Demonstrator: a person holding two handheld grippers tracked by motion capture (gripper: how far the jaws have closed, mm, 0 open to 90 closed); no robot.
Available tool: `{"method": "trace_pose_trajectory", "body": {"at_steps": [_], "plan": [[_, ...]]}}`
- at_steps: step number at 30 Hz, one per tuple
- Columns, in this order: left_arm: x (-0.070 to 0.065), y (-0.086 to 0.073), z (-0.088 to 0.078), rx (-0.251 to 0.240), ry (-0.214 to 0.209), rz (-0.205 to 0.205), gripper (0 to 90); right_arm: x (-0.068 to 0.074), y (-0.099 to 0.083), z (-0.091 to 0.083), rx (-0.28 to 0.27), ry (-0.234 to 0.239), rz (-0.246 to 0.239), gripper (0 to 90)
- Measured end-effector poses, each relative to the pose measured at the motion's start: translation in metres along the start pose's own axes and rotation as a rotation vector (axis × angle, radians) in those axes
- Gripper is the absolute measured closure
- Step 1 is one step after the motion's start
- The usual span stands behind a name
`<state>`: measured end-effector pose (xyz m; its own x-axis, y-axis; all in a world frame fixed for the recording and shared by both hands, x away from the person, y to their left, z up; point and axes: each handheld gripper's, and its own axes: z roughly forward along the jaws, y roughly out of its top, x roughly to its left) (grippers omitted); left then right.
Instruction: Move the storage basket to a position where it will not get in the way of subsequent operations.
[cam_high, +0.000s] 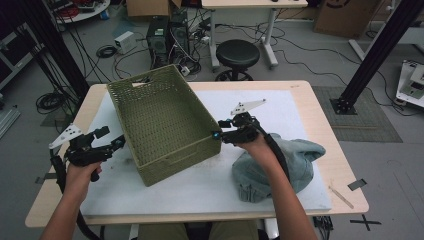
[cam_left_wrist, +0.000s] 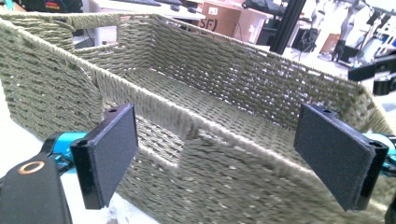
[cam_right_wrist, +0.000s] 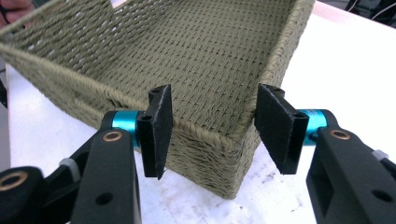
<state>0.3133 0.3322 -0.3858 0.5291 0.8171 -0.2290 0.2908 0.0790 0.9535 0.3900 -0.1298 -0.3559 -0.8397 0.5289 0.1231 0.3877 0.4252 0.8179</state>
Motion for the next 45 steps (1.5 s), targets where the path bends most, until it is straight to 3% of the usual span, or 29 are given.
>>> {"method": "trace_pose_trajectory", "body": {"at_steps": [6,12,15,21,23,25,33,37,41,45], "plan": [[-0.009,0.004,-0.002,0.028,0.024,0.016,13.6,0.020,-0.006,0.000,-0.013,0.034,-0.032,47.6],[-0.010,0.004,0.000,0.068,0.046,0.028,13.6,0.039,-0.011,0.000,-0.024,0.067,-0.059,47.2],[-0.008,0.004,0.000,0.075,0.085,0.054,13.7,0.046,-0.013,0.002,-0.032,0.088,-0.063,46.0],[-0.002,0.004,0.003,0.102,0.073,0.016,15.1,0.051,-0.012,0.004,-0.034,0.100,-0.075,45.5],[-0.002,0.003,0.005,0.116,0.053,0.016,17.3,0.052,-0.013,0.005,-0.042,0.119,-0.073,45.5],[-0.002,0.003,0.006,0.120,0.068,0.025,17.2,0.054,-0.013,0.007,-0.041,0.137,-0.078,45.5],[0.004,0.003,-0.001,0.129,0.062,0.028,18.2,0.062,-0.012,0.010,-0.039,0.169,-0.096,45.5],[0.006,0.003,-0.007,0.135,0.075,0.037,18.7,0.066,-0.011,0.013,-0.041,0.187,-0.104,45.7],[0.011,0.003,-0.015,0.150,0.114,0.053,22.2,0.071,-0.010,0.018,-0.049,0.207,-0.107,45.9],[0.017,0.002,-0.023,0.129,0.127,0.034,24.9,0.077,-0.010,0.023,-0.061,0.224,-0.117,45.6]]}}
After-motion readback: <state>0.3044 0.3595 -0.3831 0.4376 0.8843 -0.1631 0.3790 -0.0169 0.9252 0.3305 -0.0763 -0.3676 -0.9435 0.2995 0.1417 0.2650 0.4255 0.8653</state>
